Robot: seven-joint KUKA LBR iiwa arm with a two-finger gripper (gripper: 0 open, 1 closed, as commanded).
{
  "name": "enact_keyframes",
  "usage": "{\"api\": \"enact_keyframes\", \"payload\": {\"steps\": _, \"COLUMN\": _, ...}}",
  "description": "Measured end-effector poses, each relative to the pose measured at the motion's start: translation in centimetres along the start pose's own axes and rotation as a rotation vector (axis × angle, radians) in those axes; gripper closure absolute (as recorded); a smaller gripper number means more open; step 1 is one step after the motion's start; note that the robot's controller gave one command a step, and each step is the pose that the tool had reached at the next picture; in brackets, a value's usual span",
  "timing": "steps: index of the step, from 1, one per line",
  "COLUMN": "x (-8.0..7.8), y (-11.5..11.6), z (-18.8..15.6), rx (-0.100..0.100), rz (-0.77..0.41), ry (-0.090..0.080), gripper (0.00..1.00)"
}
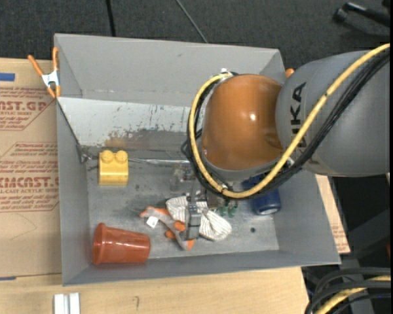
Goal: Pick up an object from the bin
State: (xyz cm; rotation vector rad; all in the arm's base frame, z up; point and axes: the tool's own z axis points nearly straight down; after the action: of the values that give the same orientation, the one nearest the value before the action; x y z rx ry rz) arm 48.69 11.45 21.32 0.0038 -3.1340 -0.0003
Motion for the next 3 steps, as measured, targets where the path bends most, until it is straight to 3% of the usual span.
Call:
{"api": "enact_keyframes", "payload": {"steps": 1, "x": -0.2, "y": -0.1, "z": -0.4, "rx": -0.001, "rz": 0.002, "ry": -0.008, "gripper": 0.0}}
{"api": "enact_keyframes", "payload": {"steps": 2, "x": -2.1, "y": -5.4, "z": 6.5, "rx": 0.0, "rz": -0.026, "ry": -0.014, "gripper": 0.0}}
{"api": "enact_keyframes", "payload": {"steps": 3, "x": -2.1, "y": -8.6, "z": 7.5, "rx": -0.001, "rz": 0.032, "ry": -0.003, "gripper": 0.0}}
